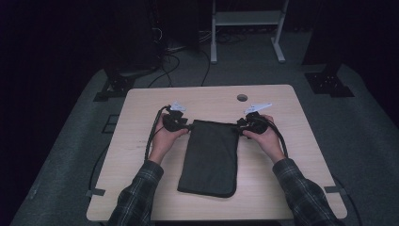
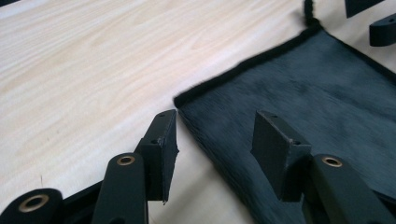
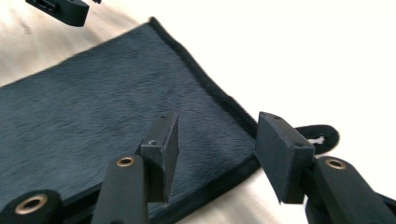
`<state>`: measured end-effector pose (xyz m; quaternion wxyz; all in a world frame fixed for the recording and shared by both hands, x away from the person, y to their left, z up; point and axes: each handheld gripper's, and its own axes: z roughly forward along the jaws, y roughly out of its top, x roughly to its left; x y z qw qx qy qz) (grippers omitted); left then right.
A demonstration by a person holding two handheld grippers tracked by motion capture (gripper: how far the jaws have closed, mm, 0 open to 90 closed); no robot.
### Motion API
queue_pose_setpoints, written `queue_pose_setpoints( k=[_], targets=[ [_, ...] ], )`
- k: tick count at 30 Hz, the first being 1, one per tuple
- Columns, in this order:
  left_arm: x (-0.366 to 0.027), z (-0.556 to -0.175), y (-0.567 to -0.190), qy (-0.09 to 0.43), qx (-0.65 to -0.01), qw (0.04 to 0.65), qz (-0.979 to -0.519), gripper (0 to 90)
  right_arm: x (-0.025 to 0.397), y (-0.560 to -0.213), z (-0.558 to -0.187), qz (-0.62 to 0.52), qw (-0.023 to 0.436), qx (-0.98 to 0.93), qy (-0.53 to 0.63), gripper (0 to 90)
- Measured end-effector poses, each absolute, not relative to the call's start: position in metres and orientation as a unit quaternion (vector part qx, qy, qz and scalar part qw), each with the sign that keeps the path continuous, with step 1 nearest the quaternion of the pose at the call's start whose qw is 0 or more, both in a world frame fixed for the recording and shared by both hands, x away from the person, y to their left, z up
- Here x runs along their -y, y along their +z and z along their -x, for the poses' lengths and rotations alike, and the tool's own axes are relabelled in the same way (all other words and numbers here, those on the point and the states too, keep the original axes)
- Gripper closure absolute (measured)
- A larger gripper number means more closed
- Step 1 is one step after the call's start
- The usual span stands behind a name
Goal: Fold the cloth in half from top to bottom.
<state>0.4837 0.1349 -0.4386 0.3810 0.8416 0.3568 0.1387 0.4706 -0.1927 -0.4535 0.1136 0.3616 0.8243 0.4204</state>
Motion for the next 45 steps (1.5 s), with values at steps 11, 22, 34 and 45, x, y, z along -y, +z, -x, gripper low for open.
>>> queue_pose_setpoints(
  k=[11,22,34,45],
  targets=[
    [-0.131,-0.511,-0.458,0.135,-0.371,0.374,-0.839,49.3,0.19,-0.472,-0.485,-0.393,0.113,-0.818,0.405,43.2],
    [-0.125,-0.519,-0.469,0.134,-0.356,0.35,-0.856,49.5,0.179,-0.479,-0.483,-0.36,0.153,-0.838,0.381,44.8],
    [-0.122,-0.508,-0.464,0.11,-0.358,0.336,-0.864,80.2,0.179,-0.481,-0.485,-0.358,0.119,-0.834,0.404,72.3],
    [-0.138,-0.499,-0.461,0.102,-0.377,0.347,-0.853,84.0,0.169,-0.477,-0.497,-0.373,0.101,-0.835,0.392,79.7]
  ],
)
